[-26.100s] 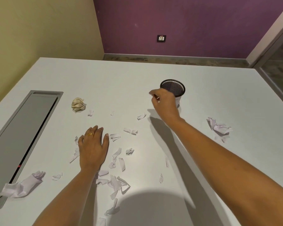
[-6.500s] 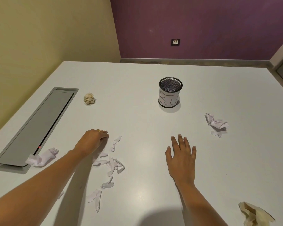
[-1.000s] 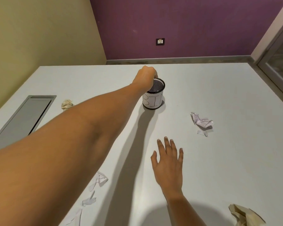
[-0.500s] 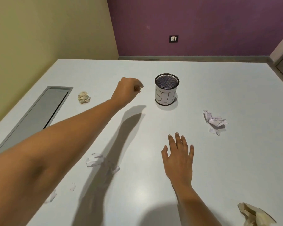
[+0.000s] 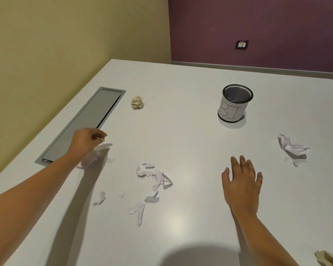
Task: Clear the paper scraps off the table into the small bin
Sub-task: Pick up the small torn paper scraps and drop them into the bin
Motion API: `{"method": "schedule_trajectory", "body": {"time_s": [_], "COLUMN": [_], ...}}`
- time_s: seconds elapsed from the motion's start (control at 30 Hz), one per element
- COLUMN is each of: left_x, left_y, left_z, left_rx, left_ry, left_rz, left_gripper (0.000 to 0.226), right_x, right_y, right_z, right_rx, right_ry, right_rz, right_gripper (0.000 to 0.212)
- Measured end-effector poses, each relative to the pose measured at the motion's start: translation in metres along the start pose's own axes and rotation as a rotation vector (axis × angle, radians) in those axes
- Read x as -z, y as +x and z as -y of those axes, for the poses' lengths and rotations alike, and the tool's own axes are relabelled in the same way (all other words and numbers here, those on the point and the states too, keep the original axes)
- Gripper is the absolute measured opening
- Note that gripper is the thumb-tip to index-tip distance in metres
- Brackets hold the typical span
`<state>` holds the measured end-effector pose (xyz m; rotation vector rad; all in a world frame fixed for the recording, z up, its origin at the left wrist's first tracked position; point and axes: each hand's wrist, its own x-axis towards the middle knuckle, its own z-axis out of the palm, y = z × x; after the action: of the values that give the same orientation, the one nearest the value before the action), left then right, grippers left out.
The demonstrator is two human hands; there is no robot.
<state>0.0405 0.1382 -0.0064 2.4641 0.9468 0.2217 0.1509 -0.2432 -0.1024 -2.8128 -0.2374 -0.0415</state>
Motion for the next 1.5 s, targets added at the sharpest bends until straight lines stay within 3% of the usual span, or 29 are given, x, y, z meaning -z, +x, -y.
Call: {"method": "schedule_trajectory", "body": {"time_s": [0.17, 0.3, 0.4, 0.53, 0.63, 0.73, 1.07, 1.17, 1.37, 1.5], "left_x": [0.002, -0.009, -0.018, -0.027, -0.024, -0.018, -0.020, -0.016, -0.010, -0.016], "left_y": [-0.019, -0.034, -0.039, -0.042, -0.043, -0.045, -0.043, -0.035, -0.008, 0.013], "left_z": [0.015, 0.021, 0.028, 0.032, 0.037, 0.046, 0.044, 0.031, -0.030, -0.088], "left_rx": [0.072, 0.003, -0.076, -0.147, -0.048, 0.081, 0.079, 0.082, -0.066, -0.220], "left_ry": [0.093, 0.127, 0.282, 0.518, 0.577, 0.507, 0.234, 0.131, -0.020, -0.073], "left_rz": [0.112, 0.149, 0.171, 0.099, 0.053, 0.099, -0.059, -0.098, -0.098, -0.079], "left_gripper": [0.031, 0.052, 0.064, 0.057, 0.054, 0.055, 0.015, 0.017, 0.047, 0.043], "right_x": [0.001, 0.001, 0.000, -0.001, -0.001, -0.002, -0.001, -0.001, -0.001, 0.000], "right_y": [-0.001, -0.001, -0.001, -0.001, -0.001, 0.000, -0.001, -0.001, 0.000, -0.001], "right_z": [0.001, 0.001, 0.001, 0.000, 0.000, 0.000, 0.000, 0.000, 0.000, -0.001], "right_rx": [0.005, 0.013, 0.012, 0.018, 0.019, 0.023, 0.019, 0.015, 0.004, 0.001], "right_ry": [0.020, 0.023, 0.031, 0.030, 0.036, 0.032, 0.036, 0.036, 0.038, 0.026], "right_rz": [-0.013, -0.032, -0.030, -0.034, -0.036, -0.041, -0.035, -0.033, -0.028, -0.019], "right_gripper": [0.045, 0.044, 0.044, 0.044, 0.044, 0.044, 0.044, 0.044, 0.045, 0.046]}}
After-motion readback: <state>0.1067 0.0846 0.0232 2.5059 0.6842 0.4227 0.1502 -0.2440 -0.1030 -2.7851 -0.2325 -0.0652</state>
